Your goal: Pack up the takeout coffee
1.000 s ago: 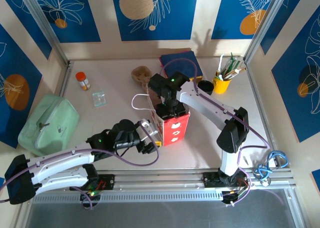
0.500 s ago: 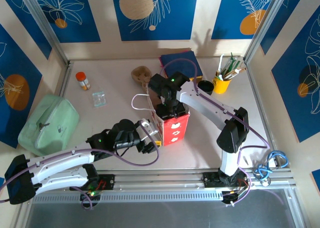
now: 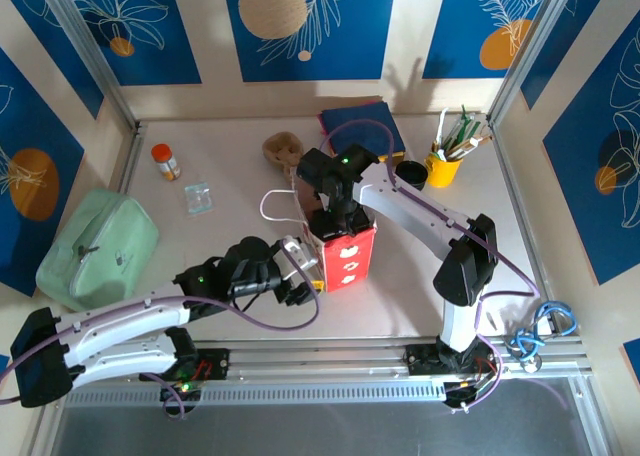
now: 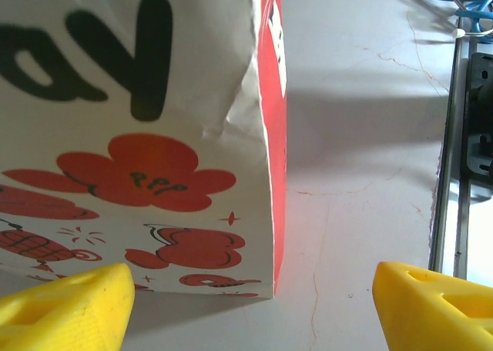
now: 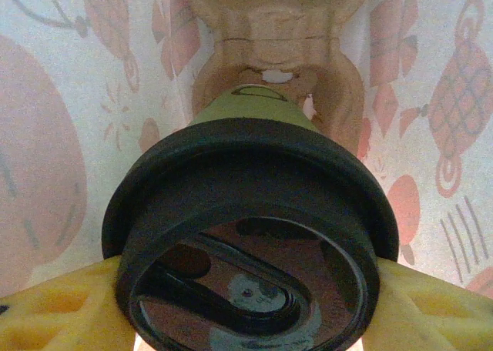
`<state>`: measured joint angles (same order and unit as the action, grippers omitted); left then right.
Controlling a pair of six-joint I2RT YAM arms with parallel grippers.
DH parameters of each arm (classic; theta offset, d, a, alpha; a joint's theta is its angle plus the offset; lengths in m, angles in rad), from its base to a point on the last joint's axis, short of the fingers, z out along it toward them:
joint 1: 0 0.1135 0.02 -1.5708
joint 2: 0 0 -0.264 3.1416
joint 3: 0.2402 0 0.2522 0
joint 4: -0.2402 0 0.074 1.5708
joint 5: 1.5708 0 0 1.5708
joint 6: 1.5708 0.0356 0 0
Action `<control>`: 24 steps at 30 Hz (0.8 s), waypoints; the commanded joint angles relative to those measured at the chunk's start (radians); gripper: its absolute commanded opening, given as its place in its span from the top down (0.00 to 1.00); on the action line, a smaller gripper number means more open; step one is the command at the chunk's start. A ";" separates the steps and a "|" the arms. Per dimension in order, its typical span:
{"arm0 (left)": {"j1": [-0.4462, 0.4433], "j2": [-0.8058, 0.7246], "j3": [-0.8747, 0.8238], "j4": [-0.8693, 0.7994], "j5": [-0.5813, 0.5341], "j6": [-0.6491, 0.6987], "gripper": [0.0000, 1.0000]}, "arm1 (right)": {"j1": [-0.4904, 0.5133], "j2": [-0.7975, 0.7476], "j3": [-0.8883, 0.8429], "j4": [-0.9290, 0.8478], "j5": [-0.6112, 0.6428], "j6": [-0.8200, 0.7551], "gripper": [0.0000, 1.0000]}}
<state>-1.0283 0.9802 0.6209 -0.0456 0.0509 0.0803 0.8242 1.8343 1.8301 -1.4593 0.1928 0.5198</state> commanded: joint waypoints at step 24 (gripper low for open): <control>-0.007 0.011 0.036 -0.001 -0.002 0.008 0.19 | -0.005 -0.020 -0.005 -0.026 -0.039 -0.015 0.39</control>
<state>-1.0283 0.9928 0.6334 -0.0456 0.0509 0.0807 0.8242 1.8343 1.8301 -1.4624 0.1841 0.5121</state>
